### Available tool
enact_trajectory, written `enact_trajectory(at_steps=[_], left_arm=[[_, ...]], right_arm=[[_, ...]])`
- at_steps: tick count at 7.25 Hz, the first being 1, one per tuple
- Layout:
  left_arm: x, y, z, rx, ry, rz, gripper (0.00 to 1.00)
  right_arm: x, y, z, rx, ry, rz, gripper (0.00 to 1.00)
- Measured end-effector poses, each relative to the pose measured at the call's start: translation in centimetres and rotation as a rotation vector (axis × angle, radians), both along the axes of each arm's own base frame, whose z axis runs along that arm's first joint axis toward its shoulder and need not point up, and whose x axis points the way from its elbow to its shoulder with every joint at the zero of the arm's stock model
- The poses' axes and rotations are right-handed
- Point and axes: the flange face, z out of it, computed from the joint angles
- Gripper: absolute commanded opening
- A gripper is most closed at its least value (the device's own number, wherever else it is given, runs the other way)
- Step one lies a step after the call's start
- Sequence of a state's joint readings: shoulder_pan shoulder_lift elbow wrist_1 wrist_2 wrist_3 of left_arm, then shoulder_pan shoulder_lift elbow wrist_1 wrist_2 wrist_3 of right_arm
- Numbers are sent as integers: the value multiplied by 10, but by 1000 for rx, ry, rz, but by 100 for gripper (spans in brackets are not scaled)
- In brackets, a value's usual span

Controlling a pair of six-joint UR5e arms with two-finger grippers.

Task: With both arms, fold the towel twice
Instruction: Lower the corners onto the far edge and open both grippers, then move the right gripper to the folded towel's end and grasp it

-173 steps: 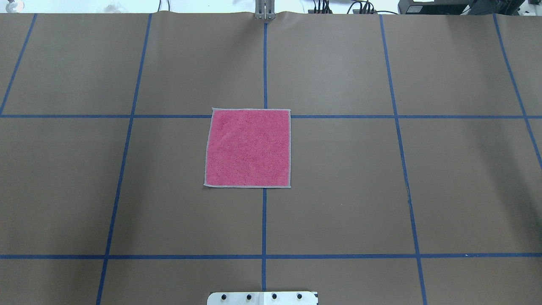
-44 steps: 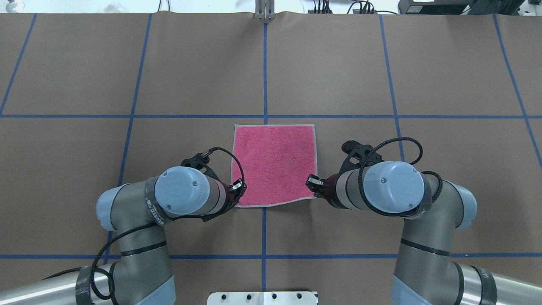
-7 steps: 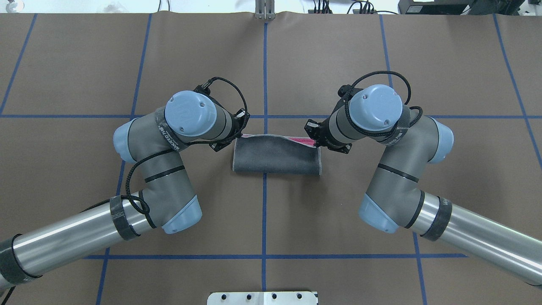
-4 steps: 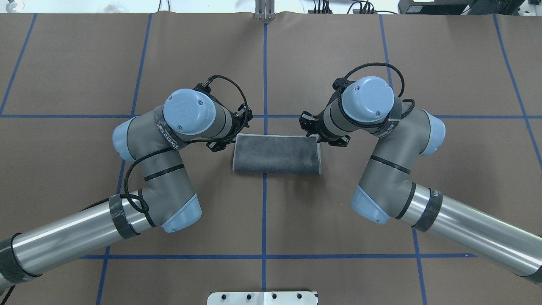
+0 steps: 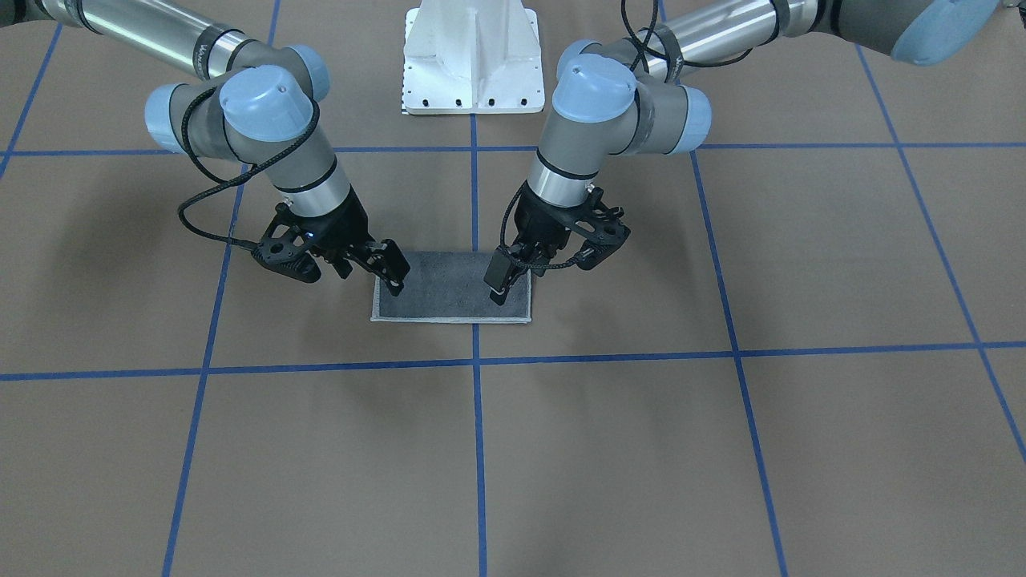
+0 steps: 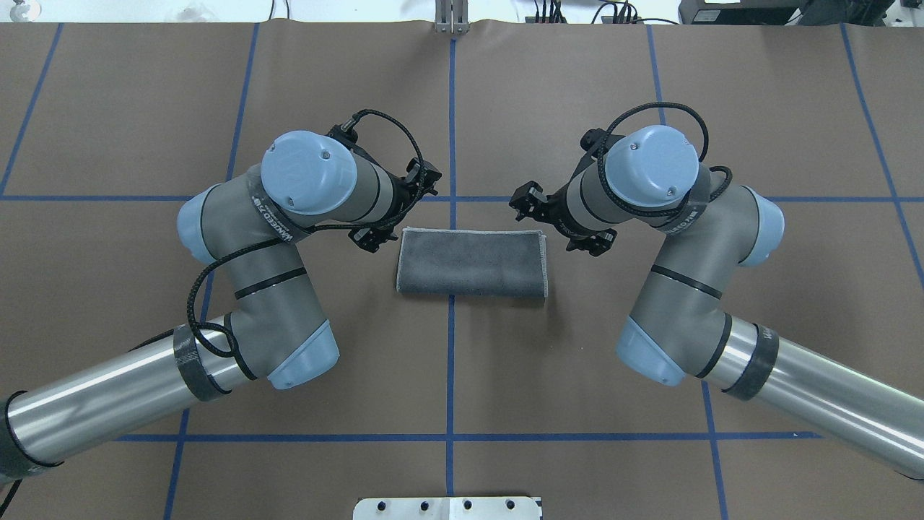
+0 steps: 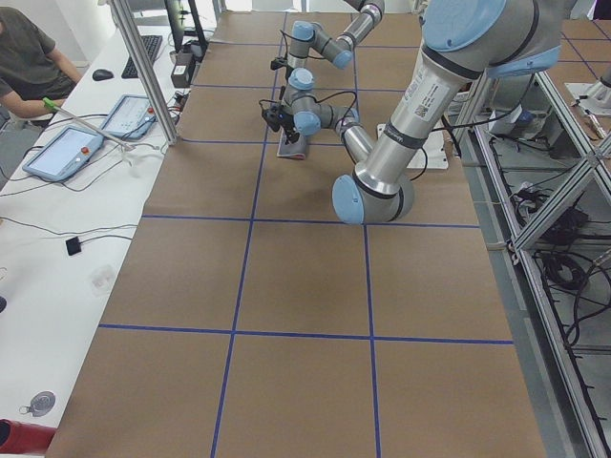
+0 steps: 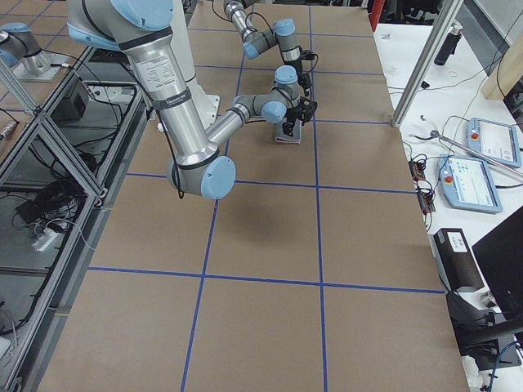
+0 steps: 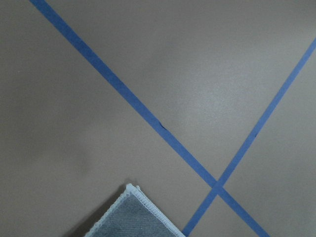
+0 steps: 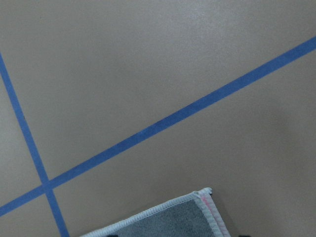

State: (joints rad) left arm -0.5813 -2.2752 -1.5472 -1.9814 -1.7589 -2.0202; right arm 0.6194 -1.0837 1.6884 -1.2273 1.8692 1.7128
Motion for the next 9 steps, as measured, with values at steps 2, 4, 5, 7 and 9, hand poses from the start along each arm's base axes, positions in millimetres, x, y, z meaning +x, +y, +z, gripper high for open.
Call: enact_trajectory(at_steps=[2,4,5,7,9], left_arm=[[-13,-3,-6,-2,17,4,100],[-17,-6,-6,-3,18,1,100],[-17,-6,-5,-4,18,0,100],[-17,-7,-4,-7,16,-1,100],[-16,-7,-3,-9,14,-2,100]], right_arm=[[10,18,5,-121,-39,78,96],[7,24,7,-303,-80,198,85],[0,30,8,-370,-92,248,81],[-20,45,16,-411,-78,284,74],[-36,53,23,-437,-63,287,66]])
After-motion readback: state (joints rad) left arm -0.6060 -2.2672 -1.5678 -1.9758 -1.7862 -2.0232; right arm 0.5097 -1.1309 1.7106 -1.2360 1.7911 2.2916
